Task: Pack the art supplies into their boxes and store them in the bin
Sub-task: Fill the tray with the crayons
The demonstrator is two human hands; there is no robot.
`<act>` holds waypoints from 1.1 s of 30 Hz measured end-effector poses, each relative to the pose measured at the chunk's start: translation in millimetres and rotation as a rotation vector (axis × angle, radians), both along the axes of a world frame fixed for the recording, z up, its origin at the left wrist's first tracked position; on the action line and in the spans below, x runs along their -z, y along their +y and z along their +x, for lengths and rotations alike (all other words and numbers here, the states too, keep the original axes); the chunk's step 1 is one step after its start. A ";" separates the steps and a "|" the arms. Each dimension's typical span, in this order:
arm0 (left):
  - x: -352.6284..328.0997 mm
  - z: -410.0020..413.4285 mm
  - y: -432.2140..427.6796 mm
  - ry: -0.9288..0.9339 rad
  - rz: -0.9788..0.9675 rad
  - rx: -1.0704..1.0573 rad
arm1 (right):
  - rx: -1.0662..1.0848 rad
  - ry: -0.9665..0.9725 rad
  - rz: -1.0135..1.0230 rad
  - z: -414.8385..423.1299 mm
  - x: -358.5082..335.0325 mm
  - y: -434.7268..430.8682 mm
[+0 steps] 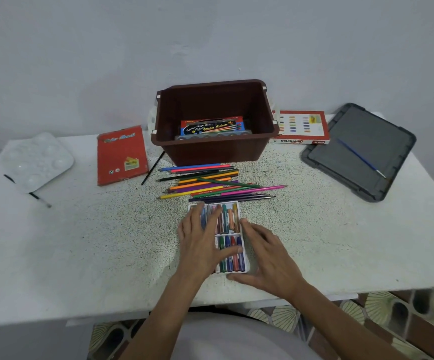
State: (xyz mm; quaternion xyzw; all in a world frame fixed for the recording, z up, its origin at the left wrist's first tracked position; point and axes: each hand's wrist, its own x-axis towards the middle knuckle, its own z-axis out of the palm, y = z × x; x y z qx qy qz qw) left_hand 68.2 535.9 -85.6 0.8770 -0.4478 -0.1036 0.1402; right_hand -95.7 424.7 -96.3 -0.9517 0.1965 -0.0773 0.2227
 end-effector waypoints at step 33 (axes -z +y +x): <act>15.8 16.6 34.0 -0.279 0.071 0.273 | -0.246 0.173 -0.320 50.7 2.3 -21.2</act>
